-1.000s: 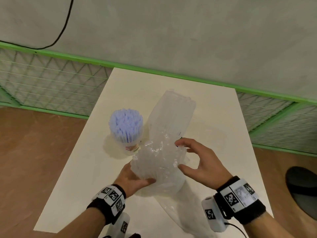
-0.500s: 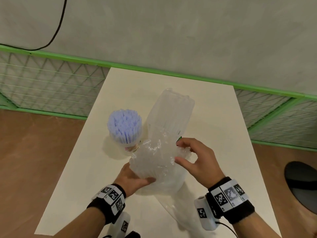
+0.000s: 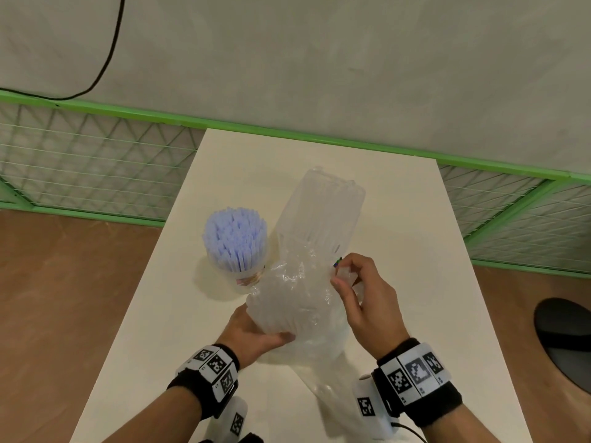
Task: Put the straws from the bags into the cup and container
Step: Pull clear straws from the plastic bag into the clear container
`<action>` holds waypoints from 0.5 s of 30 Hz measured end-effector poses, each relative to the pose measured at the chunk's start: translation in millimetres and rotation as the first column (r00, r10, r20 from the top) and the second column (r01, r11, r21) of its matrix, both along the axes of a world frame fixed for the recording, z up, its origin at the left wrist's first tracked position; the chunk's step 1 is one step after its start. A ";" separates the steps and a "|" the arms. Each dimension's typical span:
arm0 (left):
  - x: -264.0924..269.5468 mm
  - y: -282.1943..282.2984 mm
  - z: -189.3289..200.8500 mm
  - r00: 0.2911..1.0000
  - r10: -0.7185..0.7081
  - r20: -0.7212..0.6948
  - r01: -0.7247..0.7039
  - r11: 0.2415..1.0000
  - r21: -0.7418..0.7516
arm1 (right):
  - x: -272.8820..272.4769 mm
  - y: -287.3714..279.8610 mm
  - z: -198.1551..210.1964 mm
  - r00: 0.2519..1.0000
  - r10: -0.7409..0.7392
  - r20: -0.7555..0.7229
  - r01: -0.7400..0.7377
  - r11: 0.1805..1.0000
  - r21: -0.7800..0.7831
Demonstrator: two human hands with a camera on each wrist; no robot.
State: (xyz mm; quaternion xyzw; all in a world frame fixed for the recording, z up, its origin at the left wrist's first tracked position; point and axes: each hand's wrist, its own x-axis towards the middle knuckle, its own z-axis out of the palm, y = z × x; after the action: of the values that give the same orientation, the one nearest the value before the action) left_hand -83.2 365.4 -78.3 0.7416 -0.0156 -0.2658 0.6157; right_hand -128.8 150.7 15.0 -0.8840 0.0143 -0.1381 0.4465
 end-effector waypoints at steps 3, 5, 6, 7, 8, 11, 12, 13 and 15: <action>0.4 -0.5 -0.5 1.000 -0.002 0.005 0.002 1.000 0.001 | 2.0 3.7 2.4 0.999 0.000 0.032 0.002 0.999 -0.051; 0.2 -0.9 0.3 1.000 0.003 0.003 -0.003 1.000 0.000 | 3.8 6.3 4.7 0.997 0.006 0.077 0.000 0.997 -0.083; 0.5 -0.7 0.2 1.000 0.003 0.004 -0.003 1.000 0.001 | 5.2 7.1 6.3 0.995 0.009 0.102 0.002 0.995 -0.100; 0.6 -0.6 -0.3 1.000 0.000 0.006 0.000 1.000 0.005 | 6.7 6.7 8.2 0.993 0.011 0.119 0.003 0.993 -0.115; 0.6 -0.6 -0.3 1.000 -0.006 0.013 0.006 1.000 0.012 | 8.2 5.8 11.3 0.991 0.012 0.131 0.005 0.992 -0.130; 1.6 0.0 -0.9 1.000 -0.016 0.021 0.015 0.999 0.035 | 13.4 1.7 22.0 0.985 0.005 0.171 0.025 0.985 -0.171; 2.0 -0.1 -1.5 1.000 -0.020 0.019 0.019 0.999 0.037 | 14.8 0.3 25.3 0.985 0.007 0.171 0.023 0.985 -0.173; 2.0 0.4 -2.1 1.000 -0.023 0.017 0.023 0.999 0.040 | 15.3 -0.4 28.8 0.988 0.013 0.153 0.012 0.987 -0.160; 2.7 1.0 -3.0 0.999 -0.029 0.020 0.028 0.998 0.047 | 15.7 -0.5 36.4 0.996 0.036 0.082 -0.028 0.994 -0.105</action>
State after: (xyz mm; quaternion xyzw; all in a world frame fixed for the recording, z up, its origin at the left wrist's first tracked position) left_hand -80.5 366.4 -81.3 0.7582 -0.0263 -0.2673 0.5942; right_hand -113.2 150.2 51.5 -0.8994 -0.0258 -0.1686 0.4024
